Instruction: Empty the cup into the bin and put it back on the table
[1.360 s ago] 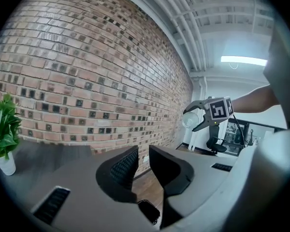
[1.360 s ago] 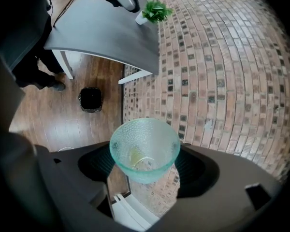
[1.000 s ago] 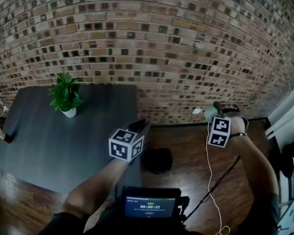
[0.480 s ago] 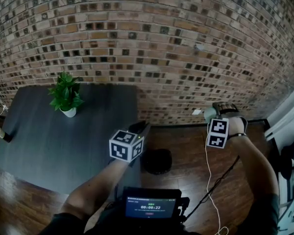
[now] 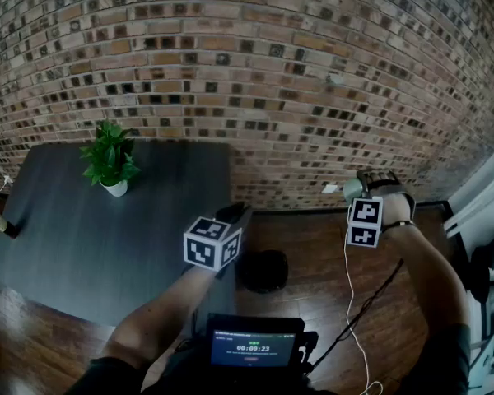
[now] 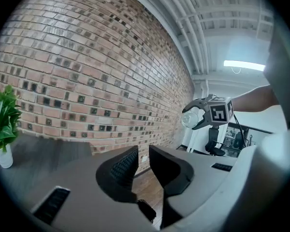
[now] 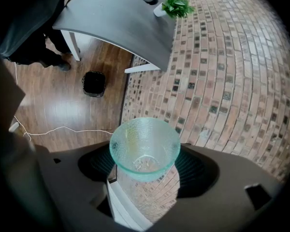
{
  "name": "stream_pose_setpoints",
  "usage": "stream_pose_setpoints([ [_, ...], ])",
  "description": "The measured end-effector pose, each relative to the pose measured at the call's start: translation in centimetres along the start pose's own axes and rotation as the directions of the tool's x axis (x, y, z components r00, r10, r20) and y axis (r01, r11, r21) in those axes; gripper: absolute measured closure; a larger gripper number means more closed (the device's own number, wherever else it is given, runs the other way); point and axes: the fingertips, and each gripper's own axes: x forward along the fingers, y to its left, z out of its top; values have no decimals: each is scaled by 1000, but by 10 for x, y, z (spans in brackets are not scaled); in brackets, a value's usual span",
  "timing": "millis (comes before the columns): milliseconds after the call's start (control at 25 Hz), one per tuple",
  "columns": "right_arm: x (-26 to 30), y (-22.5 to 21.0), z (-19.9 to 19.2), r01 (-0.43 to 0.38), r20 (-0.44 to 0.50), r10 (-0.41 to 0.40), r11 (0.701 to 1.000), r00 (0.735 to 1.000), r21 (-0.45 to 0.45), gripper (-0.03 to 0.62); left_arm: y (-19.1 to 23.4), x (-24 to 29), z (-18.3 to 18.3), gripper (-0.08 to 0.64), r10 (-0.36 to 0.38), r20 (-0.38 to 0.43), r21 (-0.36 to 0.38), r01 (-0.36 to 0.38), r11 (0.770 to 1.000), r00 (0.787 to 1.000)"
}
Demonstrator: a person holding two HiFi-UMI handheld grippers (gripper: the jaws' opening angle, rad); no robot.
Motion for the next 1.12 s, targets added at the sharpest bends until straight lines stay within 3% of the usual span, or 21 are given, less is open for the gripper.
stream_pose_setpoints([
  [960, -4, -17, -3, 42, -32, -45, 995, 998, -95, 209, 1, -1, 3, 491, -14, 11, -4, 14, 1000, 1000],
  [1120, -6, -21, 1, 55, -30, -59, 992, 998, -113, 209, -1, -3, 6, 492, -39, 26, -48, 41, 998, 999],
])
